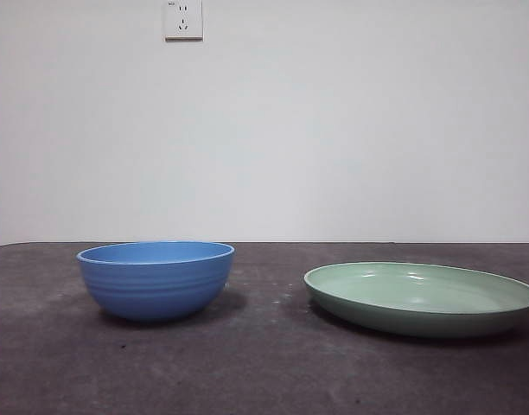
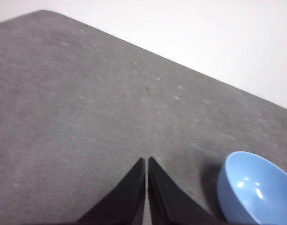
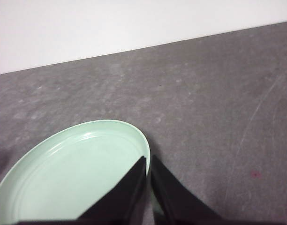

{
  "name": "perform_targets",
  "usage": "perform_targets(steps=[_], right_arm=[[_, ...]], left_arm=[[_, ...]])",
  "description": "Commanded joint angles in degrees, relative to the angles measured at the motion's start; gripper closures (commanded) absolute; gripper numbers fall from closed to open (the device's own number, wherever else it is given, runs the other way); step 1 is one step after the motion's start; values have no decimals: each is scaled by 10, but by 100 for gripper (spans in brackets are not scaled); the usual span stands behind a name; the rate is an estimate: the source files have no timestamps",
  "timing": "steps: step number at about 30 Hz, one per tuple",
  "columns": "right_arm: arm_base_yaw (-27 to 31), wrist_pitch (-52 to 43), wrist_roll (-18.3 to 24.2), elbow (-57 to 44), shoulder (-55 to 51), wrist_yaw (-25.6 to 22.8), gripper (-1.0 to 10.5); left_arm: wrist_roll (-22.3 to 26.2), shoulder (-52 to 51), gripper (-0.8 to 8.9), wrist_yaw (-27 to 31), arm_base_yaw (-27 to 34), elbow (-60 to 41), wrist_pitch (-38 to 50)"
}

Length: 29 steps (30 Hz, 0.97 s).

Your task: Pick up the blue bowl, put it on the green plate, put it on desk

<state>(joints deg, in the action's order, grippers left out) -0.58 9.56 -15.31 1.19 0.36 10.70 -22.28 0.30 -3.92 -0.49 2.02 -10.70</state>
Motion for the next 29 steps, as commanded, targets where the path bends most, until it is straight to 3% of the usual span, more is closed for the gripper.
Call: perform_targets(steps=[1, 13, 20, 29], right_arm=[[1, -3, -25, 23, -2, -3, 938], [1, 22, -19, 168, 19, -7, 938], [0, 119, 30, 283, 116, 5, 938], [0, 287, 113, 430, 291, 120, 938]], left_arm=[[-16, 0, 805, -13, 1, 25, -21], [-5, 69, 805, -28, 1, 178, -71], [67, 177, 805, -101, 1, 293, -139], [150, 322, 805, -218, 1, 410, -256]])
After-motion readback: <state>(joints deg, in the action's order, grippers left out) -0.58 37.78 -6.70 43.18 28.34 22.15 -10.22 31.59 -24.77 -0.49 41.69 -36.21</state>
